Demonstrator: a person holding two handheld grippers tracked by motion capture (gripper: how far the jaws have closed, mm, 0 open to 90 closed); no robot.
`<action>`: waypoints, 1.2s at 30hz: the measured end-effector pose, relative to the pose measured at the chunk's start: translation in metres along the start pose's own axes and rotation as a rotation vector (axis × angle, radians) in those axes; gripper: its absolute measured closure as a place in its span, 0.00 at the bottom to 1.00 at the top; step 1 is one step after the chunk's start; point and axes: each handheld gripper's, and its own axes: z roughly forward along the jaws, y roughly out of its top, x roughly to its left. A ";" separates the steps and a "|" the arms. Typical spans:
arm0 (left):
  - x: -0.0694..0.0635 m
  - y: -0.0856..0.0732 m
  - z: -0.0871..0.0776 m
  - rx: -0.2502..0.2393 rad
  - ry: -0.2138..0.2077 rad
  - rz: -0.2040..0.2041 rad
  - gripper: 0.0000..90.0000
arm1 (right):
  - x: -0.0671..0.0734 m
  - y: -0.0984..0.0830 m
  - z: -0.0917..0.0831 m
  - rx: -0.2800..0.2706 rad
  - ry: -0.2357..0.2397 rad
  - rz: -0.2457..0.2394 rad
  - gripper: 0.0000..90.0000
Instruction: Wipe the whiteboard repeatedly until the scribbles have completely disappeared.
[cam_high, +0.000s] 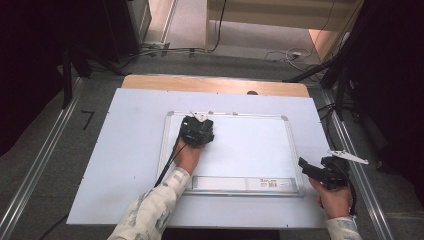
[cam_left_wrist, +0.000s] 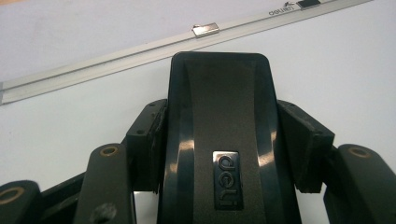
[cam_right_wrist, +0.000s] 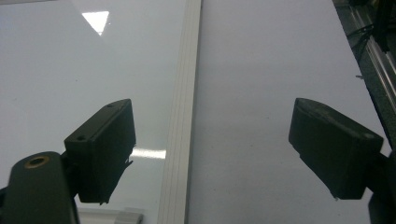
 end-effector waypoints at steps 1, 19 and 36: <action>0.001 0.001 0.001 -0.001 0.001 -0.003 0.45 | 0.000 0.000 0.000 0.000 0.000 0.000 0.15; 0.046 0.002 0.001 0.007 0.071 -0.064 0.45 | -0.004 -0.003 -0.002 0.005 -0.010 0.008 0.15; 0.070 -0.006 -0.009 0.010 0.121 -0.111 0.45 | -0.004 -0.003 -0.001 0.004 -0.011 0.006 0.15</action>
